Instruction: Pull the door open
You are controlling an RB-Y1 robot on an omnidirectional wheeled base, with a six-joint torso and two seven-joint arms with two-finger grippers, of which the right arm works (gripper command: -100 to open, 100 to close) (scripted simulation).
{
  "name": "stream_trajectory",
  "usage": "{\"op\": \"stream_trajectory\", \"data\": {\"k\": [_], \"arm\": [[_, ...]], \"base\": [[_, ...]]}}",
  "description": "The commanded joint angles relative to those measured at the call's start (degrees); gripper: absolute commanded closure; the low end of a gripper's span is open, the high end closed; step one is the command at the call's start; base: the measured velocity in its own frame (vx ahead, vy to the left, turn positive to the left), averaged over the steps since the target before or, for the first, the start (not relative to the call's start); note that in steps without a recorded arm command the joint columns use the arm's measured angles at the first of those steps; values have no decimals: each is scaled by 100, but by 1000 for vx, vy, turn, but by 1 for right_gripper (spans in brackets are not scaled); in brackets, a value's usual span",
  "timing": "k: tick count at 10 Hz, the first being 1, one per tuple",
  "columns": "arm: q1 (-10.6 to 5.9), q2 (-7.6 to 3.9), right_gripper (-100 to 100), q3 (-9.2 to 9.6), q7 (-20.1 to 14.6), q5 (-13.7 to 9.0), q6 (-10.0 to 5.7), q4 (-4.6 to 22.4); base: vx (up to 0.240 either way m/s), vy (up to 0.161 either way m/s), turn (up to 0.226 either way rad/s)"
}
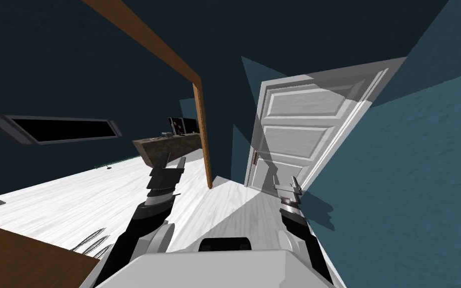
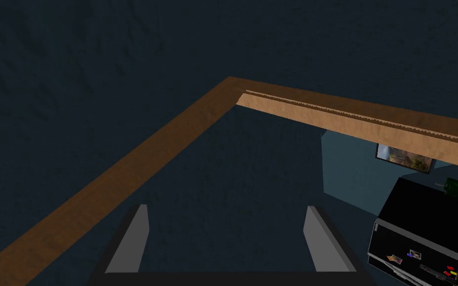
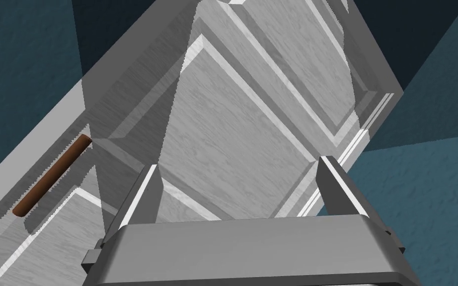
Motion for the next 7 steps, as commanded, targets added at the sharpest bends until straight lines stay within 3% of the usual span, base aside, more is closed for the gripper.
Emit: {"op": "stream_trajectory", "data": {"k": [1, 7], "arm": [[9, -16, -100, -11, -237, -186, -63, 218], [-24, -180, -100, -126, -1142, -921, -349, 1209]], "base": [[103, -40, 205], [91, -28, 209]]}}
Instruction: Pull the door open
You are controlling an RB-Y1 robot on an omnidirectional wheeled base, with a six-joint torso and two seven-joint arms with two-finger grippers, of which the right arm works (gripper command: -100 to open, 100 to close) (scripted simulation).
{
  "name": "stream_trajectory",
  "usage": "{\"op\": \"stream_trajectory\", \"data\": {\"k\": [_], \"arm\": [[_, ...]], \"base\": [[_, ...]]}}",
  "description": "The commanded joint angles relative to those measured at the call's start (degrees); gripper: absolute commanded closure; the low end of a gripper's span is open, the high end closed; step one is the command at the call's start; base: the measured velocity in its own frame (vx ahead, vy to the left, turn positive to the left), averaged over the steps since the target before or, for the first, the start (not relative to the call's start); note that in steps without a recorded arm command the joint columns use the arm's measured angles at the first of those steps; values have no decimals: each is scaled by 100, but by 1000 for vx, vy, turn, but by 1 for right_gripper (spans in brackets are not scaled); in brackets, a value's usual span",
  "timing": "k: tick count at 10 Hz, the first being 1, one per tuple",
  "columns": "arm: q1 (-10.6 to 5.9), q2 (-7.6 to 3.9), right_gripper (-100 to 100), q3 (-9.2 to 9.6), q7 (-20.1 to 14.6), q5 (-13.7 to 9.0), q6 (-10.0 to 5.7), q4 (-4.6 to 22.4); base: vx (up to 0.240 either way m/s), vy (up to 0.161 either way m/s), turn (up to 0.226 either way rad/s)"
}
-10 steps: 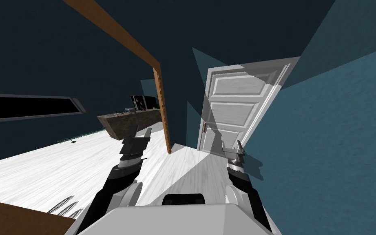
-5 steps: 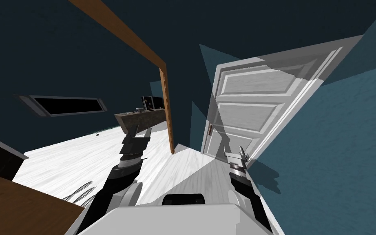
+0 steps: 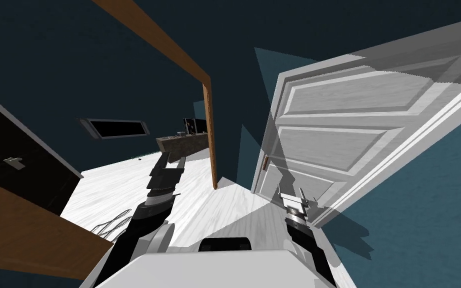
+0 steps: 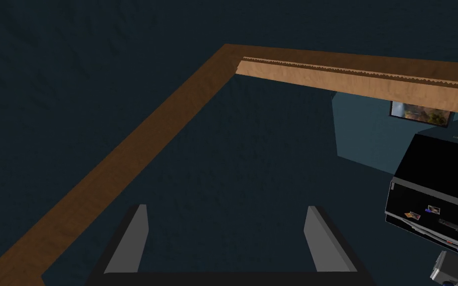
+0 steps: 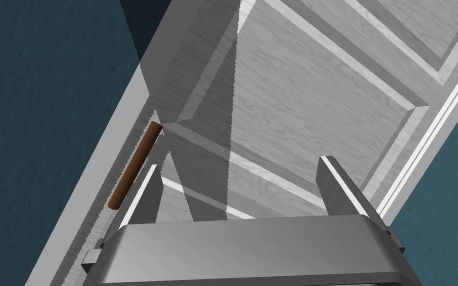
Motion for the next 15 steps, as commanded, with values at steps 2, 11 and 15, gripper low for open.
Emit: {"op": "stream_trajectory", "data": {"k": [2, 11, 15], "arm": [[-5, -40, -100, -39, -375, -321, -87, 385], [-43, -221, -100, -171, -1414, -1163, -415, 1523], [-63, -316, -100, -241, -1968, -1614, -590, 2130]], "base": [[98, -50, 190], [69, -39, 163], [78, -55, 214]]}}
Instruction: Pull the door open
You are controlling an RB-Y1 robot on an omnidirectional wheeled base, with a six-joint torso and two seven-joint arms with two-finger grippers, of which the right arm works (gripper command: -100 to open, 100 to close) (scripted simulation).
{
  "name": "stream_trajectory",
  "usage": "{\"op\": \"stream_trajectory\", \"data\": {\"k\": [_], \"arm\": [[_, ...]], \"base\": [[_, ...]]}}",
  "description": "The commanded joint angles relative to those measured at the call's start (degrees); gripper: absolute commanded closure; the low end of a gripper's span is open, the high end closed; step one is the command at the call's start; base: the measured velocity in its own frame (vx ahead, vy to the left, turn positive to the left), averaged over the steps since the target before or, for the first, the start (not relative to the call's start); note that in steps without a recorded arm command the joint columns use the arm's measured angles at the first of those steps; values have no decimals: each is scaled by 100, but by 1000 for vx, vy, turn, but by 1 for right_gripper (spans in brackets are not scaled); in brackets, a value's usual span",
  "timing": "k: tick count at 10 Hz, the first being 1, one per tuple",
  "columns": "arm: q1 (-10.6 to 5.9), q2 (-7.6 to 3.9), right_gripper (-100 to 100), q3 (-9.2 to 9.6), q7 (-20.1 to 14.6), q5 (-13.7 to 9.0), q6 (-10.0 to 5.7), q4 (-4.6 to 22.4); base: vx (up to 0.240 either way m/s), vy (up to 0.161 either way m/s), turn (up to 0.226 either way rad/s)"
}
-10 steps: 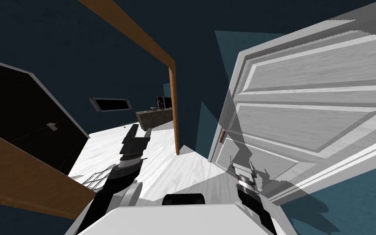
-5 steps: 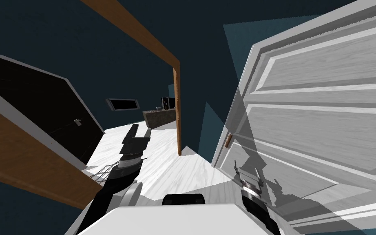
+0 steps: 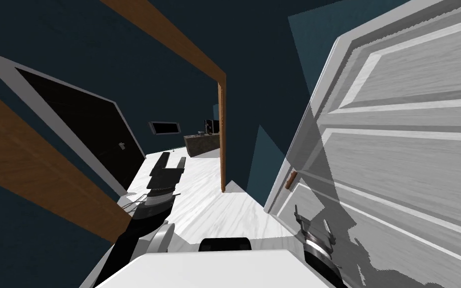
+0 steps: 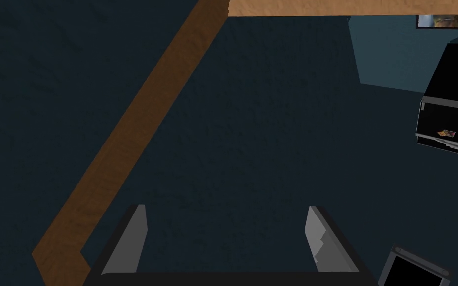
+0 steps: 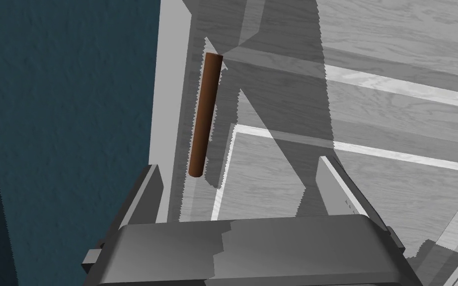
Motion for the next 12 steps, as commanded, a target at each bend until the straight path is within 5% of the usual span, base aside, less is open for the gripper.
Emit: {"op": "stream_trajectory", "data": {"k": [1, 12], "arm": [[-14, -30, -100, -25, -218, -174, -69, 239], [-60, -243, -100, -185, -1484, -1201, -469, 1625]], "base": [[77, -71, 183], [60, -66, 201]]}}
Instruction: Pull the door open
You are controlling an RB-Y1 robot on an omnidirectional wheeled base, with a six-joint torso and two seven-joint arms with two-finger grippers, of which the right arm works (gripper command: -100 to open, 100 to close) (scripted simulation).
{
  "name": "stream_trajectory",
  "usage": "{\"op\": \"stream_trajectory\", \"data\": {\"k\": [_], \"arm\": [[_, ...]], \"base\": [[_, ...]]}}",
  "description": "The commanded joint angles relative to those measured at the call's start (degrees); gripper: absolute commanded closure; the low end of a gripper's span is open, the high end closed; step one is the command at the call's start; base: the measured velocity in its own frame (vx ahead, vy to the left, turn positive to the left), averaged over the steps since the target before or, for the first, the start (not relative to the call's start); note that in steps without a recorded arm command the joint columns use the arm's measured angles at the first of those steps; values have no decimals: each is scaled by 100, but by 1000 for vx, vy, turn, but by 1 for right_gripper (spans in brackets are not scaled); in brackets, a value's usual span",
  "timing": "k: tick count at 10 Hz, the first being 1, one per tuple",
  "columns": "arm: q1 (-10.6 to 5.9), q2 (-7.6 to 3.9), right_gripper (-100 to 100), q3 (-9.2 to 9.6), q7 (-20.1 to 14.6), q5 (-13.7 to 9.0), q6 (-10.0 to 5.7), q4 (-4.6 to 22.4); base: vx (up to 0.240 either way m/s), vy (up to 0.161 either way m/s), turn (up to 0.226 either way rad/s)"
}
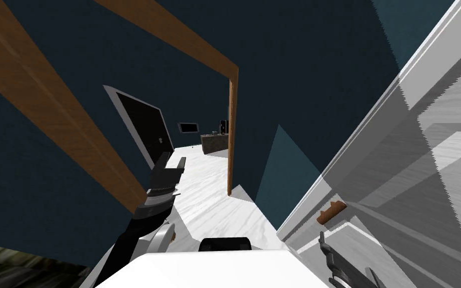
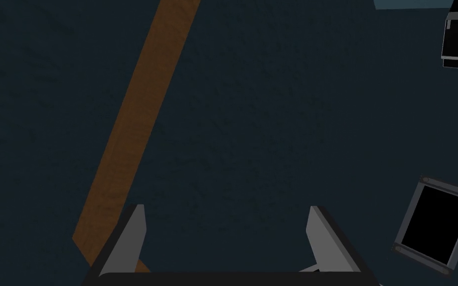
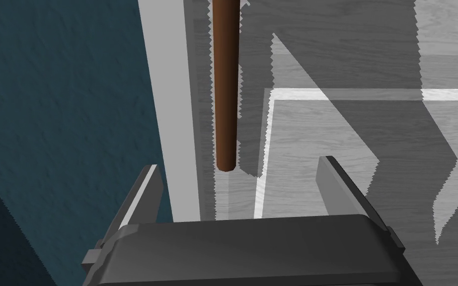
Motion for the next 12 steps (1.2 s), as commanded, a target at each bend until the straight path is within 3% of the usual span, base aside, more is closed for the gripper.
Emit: {"op": "stream_trajectory", "data": {"k": [1, 4, 5, 7, 11, 12], "arm": [[-9, -12, -100, -21, -159, -135, -55, 159], [-22, -70, -100, -65, -508, -418, -165, 542], [11, -56, -100, -66, -405, -368, -118, 399], [147, 75, -100, -201, -533, -253, -158, 381], [572, 503, -100, -624, -912, 163, -300, 339], [631, 563, -100, -683, -964, 221, -320, 333]], "base": [[46, -80, 203], [51, -87, 216], [23, -49, 54], [119, -91, 111], [171, -162, 188], [96, -176, 113]]}}
